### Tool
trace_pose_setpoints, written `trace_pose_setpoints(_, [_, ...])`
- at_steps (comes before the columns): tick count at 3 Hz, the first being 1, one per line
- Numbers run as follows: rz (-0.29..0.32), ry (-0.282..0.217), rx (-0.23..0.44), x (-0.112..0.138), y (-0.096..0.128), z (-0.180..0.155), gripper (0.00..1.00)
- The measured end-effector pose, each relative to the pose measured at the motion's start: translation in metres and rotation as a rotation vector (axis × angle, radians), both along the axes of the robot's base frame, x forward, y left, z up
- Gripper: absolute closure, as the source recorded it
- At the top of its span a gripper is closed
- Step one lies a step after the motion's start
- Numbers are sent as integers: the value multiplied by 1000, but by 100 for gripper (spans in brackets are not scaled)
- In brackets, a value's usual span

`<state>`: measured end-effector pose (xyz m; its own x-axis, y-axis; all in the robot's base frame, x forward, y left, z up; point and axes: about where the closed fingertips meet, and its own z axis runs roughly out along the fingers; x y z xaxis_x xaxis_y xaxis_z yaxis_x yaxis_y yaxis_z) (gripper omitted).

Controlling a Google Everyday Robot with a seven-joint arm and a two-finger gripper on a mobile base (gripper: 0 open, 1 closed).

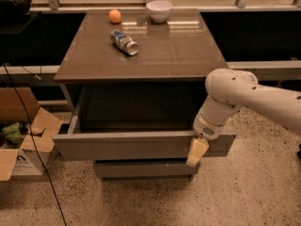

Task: Open top drawer

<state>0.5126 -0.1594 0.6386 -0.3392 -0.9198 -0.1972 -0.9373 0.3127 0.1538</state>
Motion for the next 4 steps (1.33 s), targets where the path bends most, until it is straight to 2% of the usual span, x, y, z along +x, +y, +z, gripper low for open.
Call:
trace_pose_setpoints(1, [0,0,0,0,0,6,50])
trace_pose_setpoints(2, [18,24,-17,-19,-1,5,46])
trace_pose_setpoints(3, [0,55,26,-57,0,11,15])
trace_pose_setpoints(4, [0,55,26,-57,0,11,0])
